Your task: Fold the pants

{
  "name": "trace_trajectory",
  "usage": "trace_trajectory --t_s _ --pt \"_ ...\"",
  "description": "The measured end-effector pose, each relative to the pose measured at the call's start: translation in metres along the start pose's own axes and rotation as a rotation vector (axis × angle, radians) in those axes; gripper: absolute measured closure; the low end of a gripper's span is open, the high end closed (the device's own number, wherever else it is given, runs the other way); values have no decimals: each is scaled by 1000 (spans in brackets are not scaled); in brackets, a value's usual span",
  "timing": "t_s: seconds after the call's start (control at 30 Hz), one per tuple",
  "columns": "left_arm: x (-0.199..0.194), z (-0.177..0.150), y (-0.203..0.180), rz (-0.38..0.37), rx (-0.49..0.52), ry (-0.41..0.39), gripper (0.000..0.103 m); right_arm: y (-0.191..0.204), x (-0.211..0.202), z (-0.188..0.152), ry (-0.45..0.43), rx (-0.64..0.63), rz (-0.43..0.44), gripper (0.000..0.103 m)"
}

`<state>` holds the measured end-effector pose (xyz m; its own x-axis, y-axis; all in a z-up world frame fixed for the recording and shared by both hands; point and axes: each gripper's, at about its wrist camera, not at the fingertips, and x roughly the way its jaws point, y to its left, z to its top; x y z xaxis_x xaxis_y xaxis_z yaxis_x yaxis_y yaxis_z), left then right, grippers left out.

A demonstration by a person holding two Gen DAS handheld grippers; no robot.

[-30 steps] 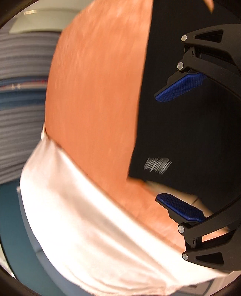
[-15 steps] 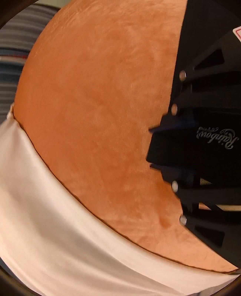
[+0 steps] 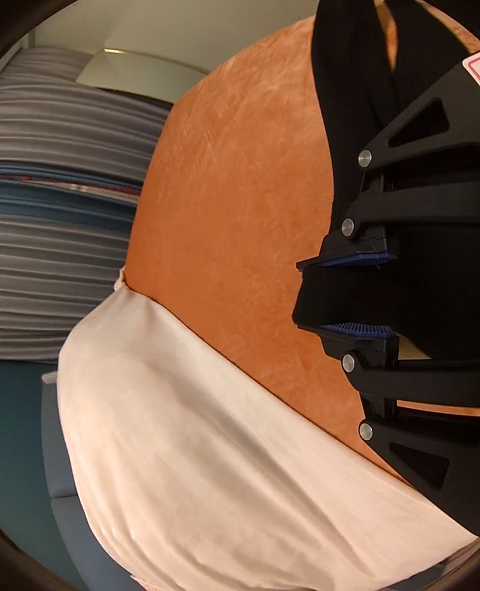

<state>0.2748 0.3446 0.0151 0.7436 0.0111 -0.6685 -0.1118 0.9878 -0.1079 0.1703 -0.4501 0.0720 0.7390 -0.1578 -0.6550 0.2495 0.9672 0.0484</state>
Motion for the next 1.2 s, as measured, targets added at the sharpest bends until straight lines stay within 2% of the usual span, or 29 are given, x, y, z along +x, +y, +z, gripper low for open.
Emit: trace_trajectory --t_s 0.1,0.17,0.27,0.47,0.8,0.97,1.1,1.2 --pt "-20 -24 8 5 -3 9 80 -7 -25 -22 15 7 2 90" --pt "-16 -39 17 24 -5 37 80 -11 -34 -37 38 12 3 90" --pt "-5 -57 29 35 -34 81 80 -13 -37 -52 62 20 3 90" --pt "0 -96 41 82 -25 143 80 -8 -30 -68 108 8 -7 90" --pt "4 -131 48 115 -20 213 80 -23 -33 -94 145 28 -13 89" --pt "6 -153 40 168 24 264 76 -30 -31 -118 194 24 -18 87" --pt "-7 -166 31 198 56 273 75 -36 -31 -134 201 42 -10 87" --pt "-20 -169 35 201 21 281 74 -38 -32 -136 196 53 -2 87"
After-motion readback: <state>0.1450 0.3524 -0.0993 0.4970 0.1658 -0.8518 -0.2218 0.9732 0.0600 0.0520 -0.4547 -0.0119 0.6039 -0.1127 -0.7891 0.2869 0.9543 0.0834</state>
